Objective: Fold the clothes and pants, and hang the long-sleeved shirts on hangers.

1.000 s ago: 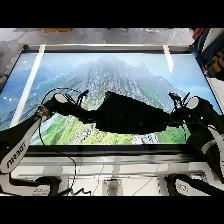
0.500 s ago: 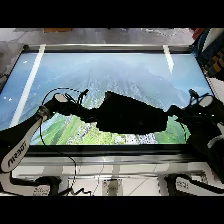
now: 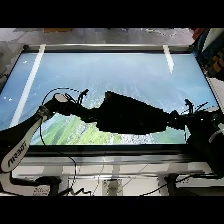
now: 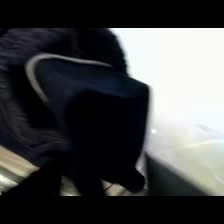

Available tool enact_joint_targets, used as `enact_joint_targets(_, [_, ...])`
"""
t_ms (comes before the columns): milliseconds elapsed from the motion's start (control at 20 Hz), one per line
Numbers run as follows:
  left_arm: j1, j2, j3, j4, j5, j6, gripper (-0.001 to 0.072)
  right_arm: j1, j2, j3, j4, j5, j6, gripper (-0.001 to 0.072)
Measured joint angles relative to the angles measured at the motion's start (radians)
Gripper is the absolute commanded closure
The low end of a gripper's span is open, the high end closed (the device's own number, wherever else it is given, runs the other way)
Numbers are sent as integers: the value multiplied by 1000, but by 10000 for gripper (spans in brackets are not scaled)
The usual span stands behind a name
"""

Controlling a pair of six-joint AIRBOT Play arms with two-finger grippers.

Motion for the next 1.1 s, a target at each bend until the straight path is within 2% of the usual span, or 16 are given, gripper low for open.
enact_joint_targets(150, [0,0,0,0,0,0,81,64,-12,-7,37,-43,-35,356])
enact_joint_targets(350, [0,0,0,0,0,0,81,146,-16,-9,44,-126,-54,356])
enact_joint_targets(550, [0,0,0,0,0,0,81,176,-16,0,-20,-173,-60,351])
enact_joint_targets(650, [0,0,0,0,0,0,81,172,-13,35,-68,-150,-61,253])
enact_joint_targets(950, [0,0,0,0,0,0,81,114,-10,203,-161,10,2,220])
enact_joint_targets(1050, [0,0,0,0,0,0,81,97,-11,231,-188,35,37,154])
enact_joint_targets(1100, [0,0,0,0,0,0,81,91,-14,235,-211,43,66,150])
